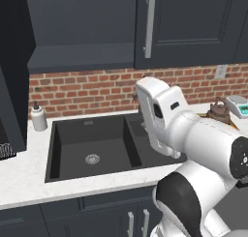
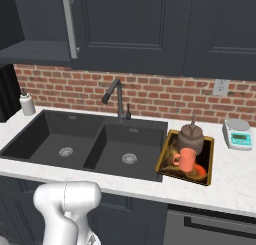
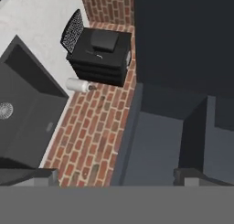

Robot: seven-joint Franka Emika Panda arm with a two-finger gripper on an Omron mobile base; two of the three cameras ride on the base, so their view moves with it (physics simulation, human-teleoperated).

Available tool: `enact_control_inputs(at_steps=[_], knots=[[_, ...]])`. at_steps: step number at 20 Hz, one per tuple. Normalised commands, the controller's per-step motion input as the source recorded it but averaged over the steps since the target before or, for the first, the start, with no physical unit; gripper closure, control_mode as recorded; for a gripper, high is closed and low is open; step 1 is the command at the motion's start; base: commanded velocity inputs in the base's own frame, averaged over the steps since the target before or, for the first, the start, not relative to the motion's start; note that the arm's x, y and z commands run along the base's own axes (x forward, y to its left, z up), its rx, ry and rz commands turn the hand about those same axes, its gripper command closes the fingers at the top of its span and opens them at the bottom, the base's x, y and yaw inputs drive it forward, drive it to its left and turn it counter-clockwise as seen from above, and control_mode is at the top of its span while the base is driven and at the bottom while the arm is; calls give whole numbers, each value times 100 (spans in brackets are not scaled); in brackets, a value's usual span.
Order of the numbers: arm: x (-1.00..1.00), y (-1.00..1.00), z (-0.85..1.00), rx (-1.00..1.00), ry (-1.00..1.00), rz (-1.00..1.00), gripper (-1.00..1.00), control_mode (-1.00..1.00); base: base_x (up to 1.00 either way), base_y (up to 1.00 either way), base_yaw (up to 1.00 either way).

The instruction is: Pick the kettle from the counter and place it on the tray. Then pick the mug from the cabinet and place it on the tray. Then close the cabinet doors.

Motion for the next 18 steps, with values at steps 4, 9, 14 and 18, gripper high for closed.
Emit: enact_control_inputs(at_steps=[4,9,14,18], knots=[[-15,64,0,0,6,0,-100,-100,0,0,0],[-20,36,2,2,19,1,-100,-100,0,0,0],[-35,33,1,3,20,7,-100,-100,0,0,0],[-28,49,0,0,17,5,-100,-100,0,0,0]])
